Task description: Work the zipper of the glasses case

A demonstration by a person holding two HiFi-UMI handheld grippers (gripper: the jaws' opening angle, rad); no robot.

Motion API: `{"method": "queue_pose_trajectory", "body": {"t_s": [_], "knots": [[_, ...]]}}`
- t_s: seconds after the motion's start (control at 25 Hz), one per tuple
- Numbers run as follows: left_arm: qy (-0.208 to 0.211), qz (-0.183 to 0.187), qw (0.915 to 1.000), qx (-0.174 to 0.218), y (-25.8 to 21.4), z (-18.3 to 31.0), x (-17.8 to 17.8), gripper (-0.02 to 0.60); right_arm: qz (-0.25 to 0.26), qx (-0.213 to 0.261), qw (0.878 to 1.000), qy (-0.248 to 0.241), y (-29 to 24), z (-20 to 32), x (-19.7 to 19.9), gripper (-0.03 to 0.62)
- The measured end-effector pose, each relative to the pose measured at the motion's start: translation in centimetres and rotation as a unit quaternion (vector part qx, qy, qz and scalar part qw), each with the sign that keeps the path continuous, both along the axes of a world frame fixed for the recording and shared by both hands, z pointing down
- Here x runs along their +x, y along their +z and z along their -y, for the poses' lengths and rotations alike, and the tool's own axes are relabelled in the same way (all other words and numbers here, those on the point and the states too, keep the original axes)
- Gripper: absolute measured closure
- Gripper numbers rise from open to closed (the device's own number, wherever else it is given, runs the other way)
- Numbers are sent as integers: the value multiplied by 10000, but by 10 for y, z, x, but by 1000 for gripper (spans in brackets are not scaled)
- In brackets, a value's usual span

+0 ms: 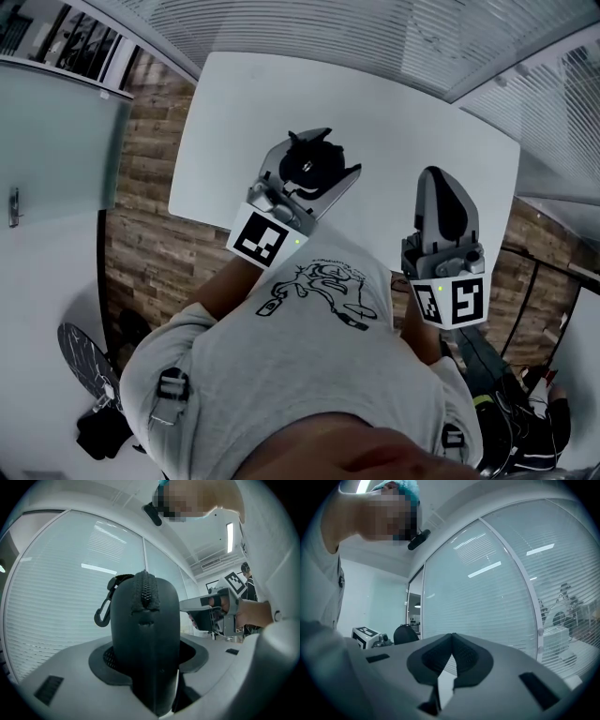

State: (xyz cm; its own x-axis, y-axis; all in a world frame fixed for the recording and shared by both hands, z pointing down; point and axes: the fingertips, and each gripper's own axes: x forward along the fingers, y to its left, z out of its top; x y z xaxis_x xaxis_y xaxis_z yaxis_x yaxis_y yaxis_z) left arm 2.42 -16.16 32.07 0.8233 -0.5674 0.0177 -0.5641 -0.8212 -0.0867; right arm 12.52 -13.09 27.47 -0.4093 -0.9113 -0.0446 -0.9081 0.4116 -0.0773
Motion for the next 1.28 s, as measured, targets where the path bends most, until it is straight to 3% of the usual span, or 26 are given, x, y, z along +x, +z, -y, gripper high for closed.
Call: {"method": "queue_pose_trajectory", "body": {"t_s": [0.88, 1.28], "knots": [[117, 414, 9985, 325, 27, -5, 12, 333, 707, -313, 9840, -1607, -1, -9, -88, 494], [224, 699, 9953, 628, 28, -11, 25, 333, 861, -452, 9766, -1920, 1, -10, -98, 468]]}}
